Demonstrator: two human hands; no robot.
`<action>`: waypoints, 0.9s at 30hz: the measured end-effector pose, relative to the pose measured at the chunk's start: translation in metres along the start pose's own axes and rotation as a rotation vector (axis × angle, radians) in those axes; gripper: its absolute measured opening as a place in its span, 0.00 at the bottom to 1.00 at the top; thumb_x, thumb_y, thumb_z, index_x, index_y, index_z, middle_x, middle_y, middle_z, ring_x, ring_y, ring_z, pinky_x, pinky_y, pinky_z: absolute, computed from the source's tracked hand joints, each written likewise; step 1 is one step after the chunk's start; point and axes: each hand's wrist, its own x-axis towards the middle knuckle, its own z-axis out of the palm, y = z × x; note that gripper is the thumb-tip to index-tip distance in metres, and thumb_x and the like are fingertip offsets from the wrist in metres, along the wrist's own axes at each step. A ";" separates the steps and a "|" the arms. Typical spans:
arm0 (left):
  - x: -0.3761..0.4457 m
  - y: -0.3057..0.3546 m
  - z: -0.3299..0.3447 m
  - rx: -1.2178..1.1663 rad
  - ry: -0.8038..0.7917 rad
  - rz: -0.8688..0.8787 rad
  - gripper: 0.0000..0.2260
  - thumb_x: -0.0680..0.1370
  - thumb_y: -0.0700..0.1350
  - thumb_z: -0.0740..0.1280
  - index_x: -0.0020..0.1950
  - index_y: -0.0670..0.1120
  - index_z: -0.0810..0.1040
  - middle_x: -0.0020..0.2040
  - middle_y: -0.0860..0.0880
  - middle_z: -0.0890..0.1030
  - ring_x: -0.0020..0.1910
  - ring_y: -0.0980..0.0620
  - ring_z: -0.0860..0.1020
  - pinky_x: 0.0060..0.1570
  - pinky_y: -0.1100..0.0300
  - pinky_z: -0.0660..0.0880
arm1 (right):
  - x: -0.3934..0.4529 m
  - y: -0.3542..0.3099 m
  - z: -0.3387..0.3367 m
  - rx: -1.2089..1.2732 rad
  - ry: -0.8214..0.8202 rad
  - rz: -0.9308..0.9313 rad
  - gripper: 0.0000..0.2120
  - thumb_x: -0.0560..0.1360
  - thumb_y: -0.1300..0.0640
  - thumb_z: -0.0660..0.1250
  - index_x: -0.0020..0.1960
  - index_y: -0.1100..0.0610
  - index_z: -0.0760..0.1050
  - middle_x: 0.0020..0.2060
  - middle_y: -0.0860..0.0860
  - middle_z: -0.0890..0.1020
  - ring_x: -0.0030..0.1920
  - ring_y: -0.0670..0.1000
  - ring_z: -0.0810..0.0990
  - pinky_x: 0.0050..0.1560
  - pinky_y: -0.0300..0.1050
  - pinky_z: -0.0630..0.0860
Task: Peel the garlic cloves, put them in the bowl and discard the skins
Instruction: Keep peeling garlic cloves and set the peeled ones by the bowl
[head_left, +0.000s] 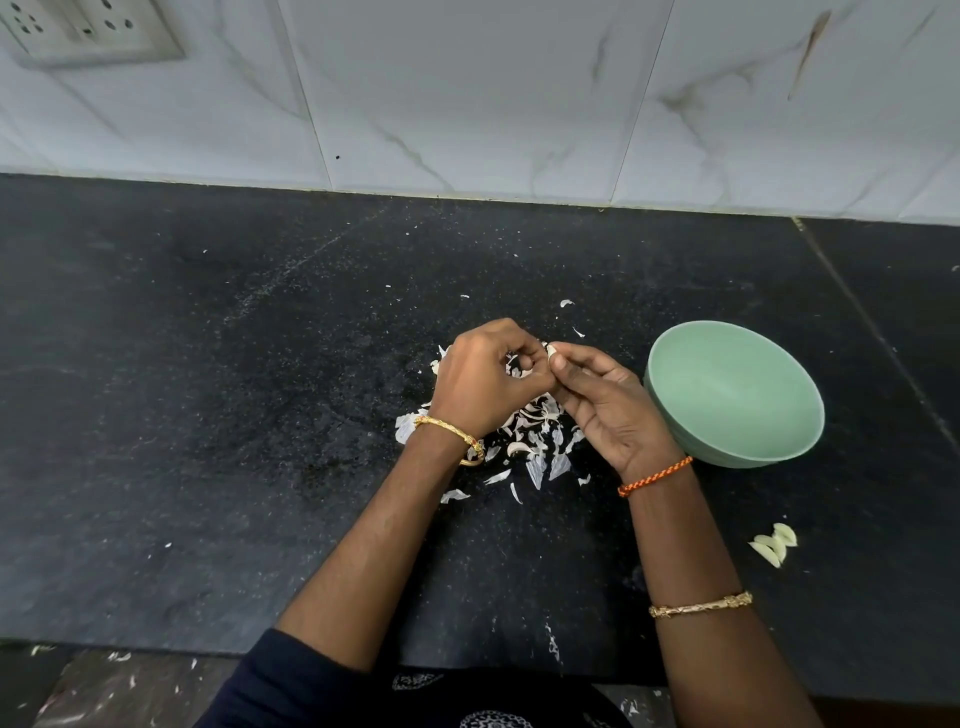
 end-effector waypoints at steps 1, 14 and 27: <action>0.001 0.000 -0.001 -0.017 -0.003 0.005 0.04 0.69 0.45 0.72 0.38 0.46 0.80 0.34 0.53 0.77 0.29 0.61 0.69 0.31 0.68 0.63 | 0.000 0.000 0.001 -0.007 0.006 -0.004 0.09 0.70 0.67 0.67 0.50 0.63 0.77 0.40 0.54 0.85 0.43 0.47 0.85 0.45 0.36 0.80; 0.001 -0.012 -0.006 -0.299 -0.041 -0.093 0.05 0.74 0.41 0.69 0.46 0.50 0.81 0.44 0.54 0.81 0.30 0.49 0.71 0.30 0.58 0.71 | -0.001 -0.005 0.005 0.014 0.017 0.089 0.07 0.74 0.70 0.65 0.51 0.66 0.78 0.45 0.57 0.85 0.42 0.48 0.84 0.41 0.35 0.80; 0.001 -0.017 -0.007 -0.164 -0.111 -0.122 0.03 0.74 0.40 0.71 0.45 0.46 0.83 0.37 0.60 0.79 0.25 0.59 0.68 0.28 0.71 0.66 | -0.004 -0.007 0.003 -0.346 0.081 -0.056 0.08 0.70 0.70 0.70 0.50 0.65 0.80 0.42 0.59 0.85 0.44 0.51 0.85 0.47 0.37 0.80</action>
